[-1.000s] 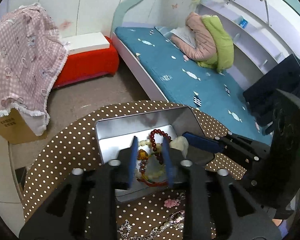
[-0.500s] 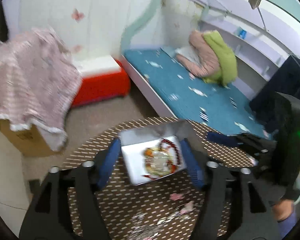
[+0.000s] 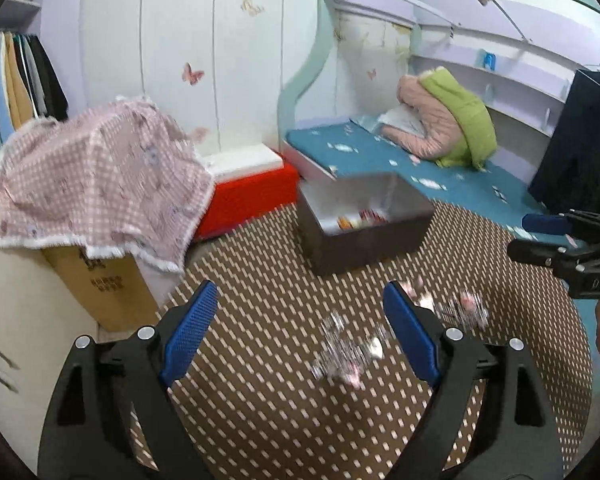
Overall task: Organize jewelry
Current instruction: 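Grasp a silver chain from the pile with the left gripper, then grasp the silver chain with pink charms with the right gripper while the left lifts its chain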
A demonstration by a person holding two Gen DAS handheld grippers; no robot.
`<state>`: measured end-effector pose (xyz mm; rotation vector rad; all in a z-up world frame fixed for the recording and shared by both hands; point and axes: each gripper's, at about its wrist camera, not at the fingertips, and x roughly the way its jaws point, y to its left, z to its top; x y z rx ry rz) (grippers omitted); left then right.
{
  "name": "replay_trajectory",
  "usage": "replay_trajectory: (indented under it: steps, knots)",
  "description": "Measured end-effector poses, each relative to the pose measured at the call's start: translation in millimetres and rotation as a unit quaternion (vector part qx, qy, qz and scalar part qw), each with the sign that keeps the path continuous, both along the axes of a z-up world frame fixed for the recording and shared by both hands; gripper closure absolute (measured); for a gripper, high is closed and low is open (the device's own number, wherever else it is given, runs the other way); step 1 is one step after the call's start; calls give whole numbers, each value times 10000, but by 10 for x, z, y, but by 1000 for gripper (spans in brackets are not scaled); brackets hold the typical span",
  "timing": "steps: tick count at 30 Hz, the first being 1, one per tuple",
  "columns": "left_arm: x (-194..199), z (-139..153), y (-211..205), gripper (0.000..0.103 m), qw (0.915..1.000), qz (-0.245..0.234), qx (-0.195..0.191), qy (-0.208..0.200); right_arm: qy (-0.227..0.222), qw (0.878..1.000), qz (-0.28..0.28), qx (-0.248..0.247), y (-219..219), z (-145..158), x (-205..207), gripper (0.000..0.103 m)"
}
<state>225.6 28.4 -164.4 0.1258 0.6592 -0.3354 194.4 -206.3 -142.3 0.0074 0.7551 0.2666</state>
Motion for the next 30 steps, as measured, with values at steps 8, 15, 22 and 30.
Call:
replay_trajectory:
  steps: [8,15,22,30]
  knots:
    - [182,-408,-70,31,9969,144,-68,771,301,9994,55,134,62,-270,-151,31]
    - [531,-742,-136,45,9870,182,-168,1589,401,9989,83,221,44,-371,-111,31]
    - [500,-773,-380,53,9901,24,487,1318,502,9983,74,273,10,-453,-44,30]
    - [400,-779,-456,95,9906,-199,400,1291,475,9984,137,269,51,-438,-17,28]
